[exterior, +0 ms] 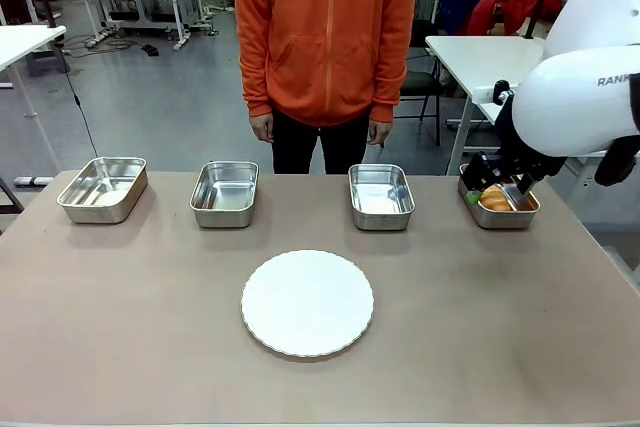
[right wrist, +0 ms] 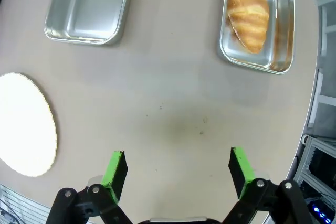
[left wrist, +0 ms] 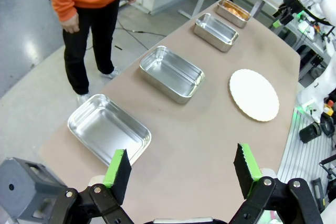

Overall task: Place the bread in the container.
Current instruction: Place the Butter Roll into the Airtight Container indicated by the human.

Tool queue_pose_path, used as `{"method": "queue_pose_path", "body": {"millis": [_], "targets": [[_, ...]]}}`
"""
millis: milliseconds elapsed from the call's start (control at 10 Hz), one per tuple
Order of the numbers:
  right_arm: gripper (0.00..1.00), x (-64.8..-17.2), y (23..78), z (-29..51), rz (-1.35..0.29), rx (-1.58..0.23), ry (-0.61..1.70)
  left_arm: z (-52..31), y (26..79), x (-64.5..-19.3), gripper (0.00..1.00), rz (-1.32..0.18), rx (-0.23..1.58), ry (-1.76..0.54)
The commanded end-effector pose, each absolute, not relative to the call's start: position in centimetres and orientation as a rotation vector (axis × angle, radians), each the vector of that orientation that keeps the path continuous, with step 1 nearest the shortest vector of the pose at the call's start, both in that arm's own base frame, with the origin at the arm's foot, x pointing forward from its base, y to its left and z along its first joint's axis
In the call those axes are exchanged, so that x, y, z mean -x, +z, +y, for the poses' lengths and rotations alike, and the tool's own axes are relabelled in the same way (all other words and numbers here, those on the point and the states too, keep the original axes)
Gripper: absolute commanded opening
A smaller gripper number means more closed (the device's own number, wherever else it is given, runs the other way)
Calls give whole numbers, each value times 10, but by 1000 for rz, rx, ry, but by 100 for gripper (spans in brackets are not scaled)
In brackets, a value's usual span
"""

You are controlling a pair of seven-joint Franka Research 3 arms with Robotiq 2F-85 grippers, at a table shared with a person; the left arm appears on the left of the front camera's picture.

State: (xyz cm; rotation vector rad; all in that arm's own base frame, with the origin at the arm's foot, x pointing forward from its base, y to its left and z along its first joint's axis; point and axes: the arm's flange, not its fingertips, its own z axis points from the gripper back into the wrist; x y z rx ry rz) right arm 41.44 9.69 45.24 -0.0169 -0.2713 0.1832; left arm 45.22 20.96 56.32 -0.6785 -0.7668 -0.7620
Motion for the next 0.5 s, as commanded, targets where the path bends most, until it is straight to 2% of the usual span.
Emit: {"method": "queue_pose_path", "body": {"millis": [0,400], "targets": [[100,-418,455,96,-291,12,145,208,565,-451,100,-777,682,-772],[100,-418,455,96,-291,12,145,208,565,-451,100,-777,682,-772]]}}
